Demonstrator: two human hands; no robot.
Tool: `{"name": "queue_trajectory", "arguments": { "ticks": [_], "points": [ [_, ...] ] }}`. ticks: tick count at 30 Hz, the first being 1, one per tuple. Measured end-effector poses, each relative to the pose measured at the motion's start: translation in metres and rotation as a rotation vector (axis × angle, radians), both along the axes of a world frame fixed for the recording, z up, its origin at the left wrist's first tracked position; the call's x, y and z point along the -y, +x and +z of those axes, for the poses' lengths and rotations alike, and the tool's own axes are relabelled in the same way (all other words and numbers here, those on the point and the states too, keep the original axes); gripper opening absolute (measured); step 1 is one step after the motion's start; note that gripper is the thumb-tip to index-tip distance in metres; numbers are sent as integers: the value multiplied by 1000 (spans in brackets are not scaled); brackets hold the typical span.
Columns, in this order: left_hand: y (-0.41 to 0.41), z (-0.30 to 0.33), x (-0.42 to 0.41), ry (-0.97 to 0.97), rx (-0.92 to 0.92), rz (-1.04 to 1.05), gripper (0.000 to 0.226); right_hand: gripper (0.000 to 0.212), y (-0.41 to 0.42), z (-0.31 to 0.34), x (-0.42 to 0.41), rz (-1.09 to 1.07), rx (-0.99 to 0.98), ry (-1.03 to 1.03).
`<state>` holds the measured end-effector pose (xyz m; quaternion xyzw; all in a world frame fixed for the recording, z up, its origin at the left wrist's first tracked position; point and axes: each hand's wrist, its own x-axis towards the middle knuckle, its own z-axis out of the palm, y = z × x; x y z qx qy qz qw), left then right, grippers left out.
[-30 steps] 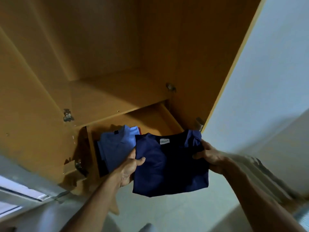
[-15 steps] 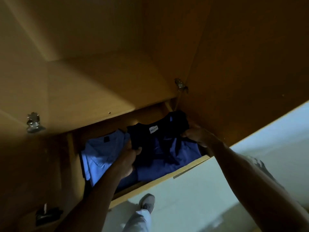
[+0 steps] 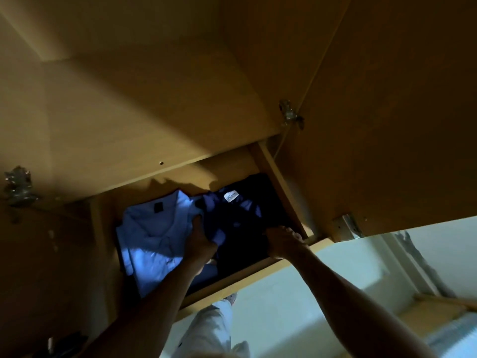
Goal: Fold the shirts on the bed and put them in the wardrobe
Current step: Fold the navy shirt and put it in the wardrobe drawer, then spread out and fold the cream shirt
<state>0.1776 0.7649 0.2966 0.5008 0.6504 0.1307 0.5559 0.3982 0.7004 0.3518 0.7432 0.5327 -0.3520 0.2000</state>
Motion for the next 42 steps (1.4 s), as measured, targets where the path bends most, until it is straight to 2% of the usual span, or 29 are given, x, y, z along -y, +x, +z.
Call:
{"name": "queue_trajectory", "arguments": {
  "ticks": [2,6,9,12,14,16,19,22,24,27,30,35,40,42],
  "points": [
    [-3,-11,-3,42,-102,-34,70,52,2,-5,0,-11,30,-78],
    [-9,-15,-5,81,-210,-26,29,49,7,-7,7,-44,-5,-14],
    [0,22,-6,173,-289,7,23,37,10,-2,25,-160,-85,193],
    [12,49,-3,194,-366,14,24,28,12,13,56,-217,-192,529],
    [19,59,5,215,-307,37,16,26,11,25,82,-245,-214,754],
    [31,63,22,276,-182,19,17,26,11,36,117,-332,-182,907],
    [47,61,54,347,-65,-76,22,29,12,42,178,-472,-170,997],
    [67,83,114,368,7,-218,25,29,7,35,254,-643,-170,1031],
    [86,93,174,388,68,-383,25,27,0,28,328,-835,-165,1042],
    [102,94,241,328,111,-545,21,23,-17,16,410,-1060,-126,1044],
    [122,82,307,239,156,-717,22,21,-36,9,497,-1288,-56,951],
    [146,64,419,122,93,-1112,27,22,-80,-15,636,-1633,68,825],
    [168,9,505,13,6,-1453,21,17,-108,-62,720,-1997,95,742],
    [178,-35,536,-6,-25,-1560,14,17,-108,-101,747,-2087,102,680]
  ]
}}
